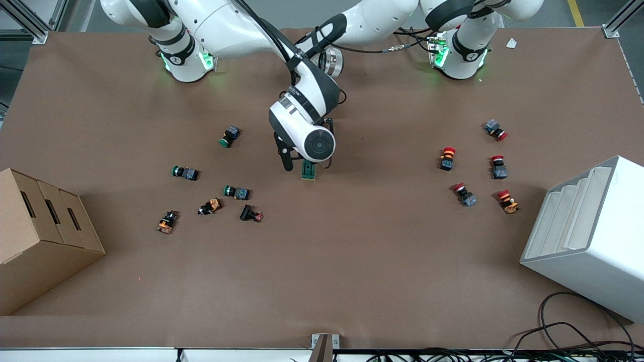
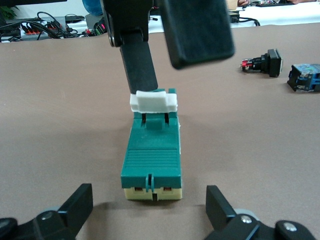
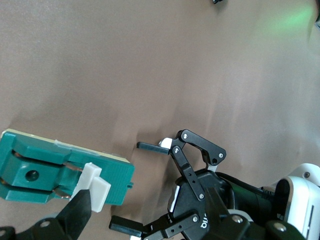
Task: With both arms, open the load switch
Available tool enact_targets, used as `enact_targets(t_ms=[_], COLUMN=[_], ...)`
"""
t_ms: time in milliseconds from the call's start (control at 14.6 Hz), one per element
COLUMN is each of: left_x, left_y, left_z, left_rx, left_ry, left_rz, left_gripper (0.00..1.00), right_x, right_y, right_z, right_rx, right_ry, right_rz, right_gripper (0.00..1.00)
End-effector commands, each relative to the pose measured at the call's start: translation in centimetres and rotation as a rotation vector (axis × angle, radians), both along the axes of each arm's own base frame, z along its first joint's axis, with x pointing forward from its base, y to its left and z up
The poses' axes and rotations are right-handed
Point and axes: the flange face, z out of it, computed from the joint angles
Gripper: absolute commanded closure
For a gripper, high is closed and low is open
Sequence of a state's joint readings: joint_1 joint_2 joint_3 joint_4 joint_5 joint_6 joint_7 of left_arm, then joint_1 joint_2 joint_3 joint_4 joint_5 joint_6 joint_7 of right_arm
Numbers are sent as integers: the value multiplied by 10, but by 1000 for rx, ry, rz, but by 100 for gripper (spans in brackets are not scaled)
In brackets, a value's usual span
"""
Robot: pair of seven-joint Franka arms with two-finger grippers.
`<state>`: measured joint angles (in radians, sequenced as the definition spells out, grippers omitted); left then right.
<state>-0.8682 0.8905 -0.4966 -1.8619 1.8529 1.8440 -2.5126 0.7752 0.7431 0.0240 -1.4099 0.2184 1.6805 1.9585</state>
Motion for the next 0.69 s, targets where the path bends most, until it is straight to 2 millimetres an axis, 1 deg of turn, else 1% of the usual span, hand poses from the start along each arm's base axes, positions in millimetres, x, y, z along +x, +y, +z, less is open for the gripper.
enact_targets(t_ms=[0,275,618], left_x=[1,-2,-1], left_y=[8,12,12], left_z=[-16,-21,-21], left_rx=[9,20,19], left_ry=[-1,5,4], left_rz=[2,-1,-1], left_gripper=[0,0,0], right_x=[-10,-15,-16], right_y=[0,3,2], right_z=[-6,-10,-15], right_rx=[-27,-34,-35], right_ry=[-1,-8,-11], right_rz=[13,26,27], right_gripper=[0,0,0])
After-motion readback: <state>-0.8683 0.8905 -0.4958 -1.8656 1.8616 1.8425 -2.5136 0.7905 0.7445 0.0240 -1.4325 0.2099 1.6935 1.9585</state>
